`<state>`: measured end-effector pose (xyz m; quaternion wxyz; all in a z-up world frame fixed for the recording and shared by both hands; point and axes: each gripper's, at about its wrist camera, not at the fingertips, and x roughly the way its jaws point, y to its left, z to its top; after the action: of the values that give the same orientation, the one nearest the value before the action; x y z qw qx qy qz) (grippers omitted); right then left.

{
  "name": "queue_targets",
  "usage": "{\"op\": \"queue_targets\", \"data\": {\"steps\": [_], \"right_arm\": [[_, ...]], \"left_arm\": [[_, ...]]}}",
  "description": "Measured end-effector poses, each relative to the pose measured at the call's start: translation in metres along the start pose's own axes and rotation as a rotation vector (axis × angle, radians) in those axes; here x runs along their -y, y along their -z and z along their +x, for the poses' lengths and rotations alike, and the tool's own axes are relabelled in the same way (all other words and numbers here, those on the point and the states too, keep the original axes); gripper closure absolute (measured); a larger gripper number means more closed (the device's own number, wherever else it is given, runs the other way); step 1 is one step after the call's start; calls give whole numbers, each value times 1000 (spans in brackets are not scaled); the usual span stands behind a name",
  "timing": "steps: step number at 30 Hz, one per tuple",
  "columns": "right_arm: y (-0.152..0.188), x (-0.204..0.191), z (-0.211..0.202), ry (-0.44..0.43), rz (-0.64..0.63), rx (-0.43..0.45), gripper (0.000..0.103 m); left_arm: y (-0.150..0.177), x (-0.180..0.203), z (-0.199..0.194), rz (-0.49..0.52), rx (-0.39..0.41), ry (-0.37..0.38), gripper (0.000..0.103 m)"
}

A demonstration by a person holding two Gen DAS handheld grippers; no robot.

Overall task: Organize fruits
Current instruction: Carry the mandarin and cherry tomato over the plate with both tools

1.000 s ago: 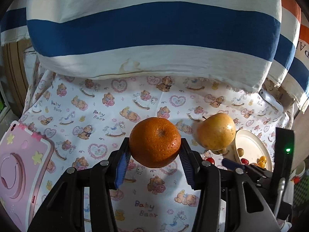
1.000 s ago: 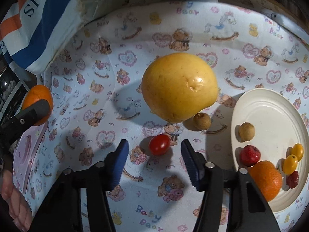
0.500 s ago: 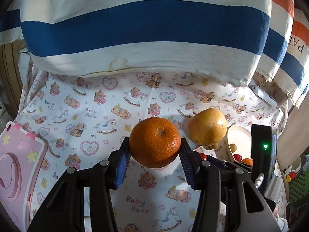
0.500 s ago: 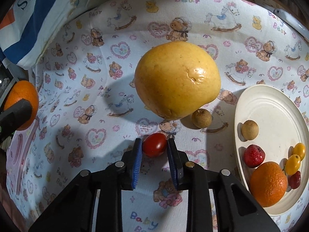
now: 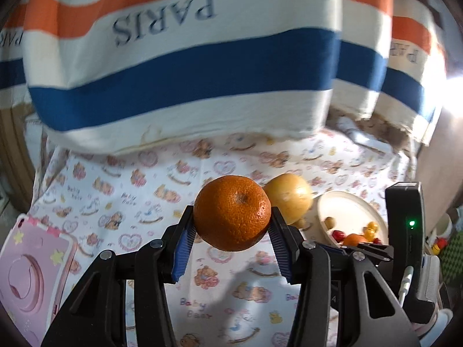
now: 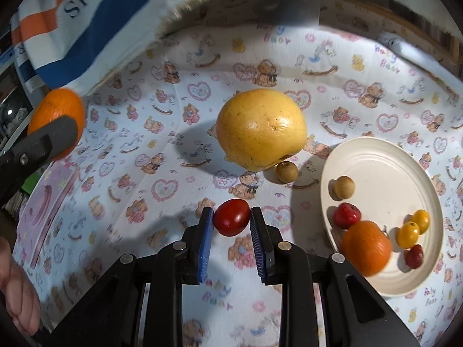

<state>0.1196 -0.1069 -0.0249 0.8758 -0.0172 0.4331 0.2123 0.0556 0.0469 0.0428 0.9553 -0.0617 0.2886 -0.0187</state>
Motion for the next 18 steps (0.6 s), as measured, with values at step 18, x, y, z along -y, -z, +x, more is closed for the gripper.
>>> {"op": "queue_targets", "data": {"steps": [18], "right_arm": [[34,53,-88,13,39,160,76]], "left_arm": [[24,58,-15,147,94,73,55]]}}
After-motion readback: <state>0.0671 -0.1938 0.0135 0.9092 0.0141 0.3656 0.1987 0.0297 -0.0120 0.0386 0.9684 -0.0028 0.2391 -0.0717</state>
